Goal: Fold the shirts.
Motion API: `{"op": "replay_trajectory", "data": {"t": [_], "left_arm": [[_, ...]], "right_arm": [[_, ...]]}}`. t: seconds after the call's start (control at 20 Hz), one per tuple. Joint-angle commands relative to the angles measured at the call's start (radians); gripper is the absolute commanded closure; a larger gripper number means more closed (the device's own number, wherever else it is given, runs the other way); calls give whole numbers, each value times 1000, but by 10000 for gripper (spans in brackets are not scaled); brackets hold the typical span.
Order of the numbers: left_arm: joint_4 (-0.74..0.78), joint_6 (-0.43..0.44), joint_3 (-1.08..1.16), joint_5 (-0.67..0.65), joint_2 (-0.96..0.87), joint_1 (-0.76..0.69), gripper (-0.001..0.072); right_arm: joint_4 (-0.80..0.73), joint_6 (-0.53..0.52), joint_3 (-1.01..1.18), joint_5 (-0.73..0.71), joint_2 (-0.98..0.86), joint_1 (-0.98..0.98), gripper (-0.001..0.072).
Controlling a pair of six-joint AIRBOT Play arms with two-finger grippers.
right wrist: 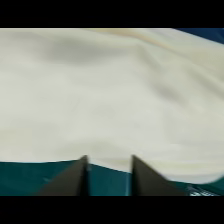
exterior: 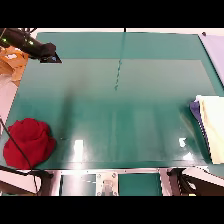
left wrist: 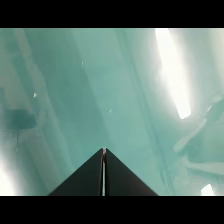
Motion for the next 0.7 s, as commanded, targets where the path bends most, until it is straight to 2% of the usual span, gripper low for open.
{"op": "replay_trajectory", "data": {"t": [0.0,0.05,0.25,0.35,0.65], "left_arm": [[5,-13,1,47,30,0,682],[12,-29,0,62,50,0,682],[35,-80,-62,22,132,-16,682],[60,-86,-216,35,214,-37,682],[90,-151,-886,229,575,-156,682]], "right_arm": [[306,-66,128,-69,-4,142,670],[324,-80,155,-89,-3,221,695],[318,-141,157,-127,0,539,696],[318,-180,92,-135,26,676,698],[318,-233,-283,-230,222,969,698]]}}
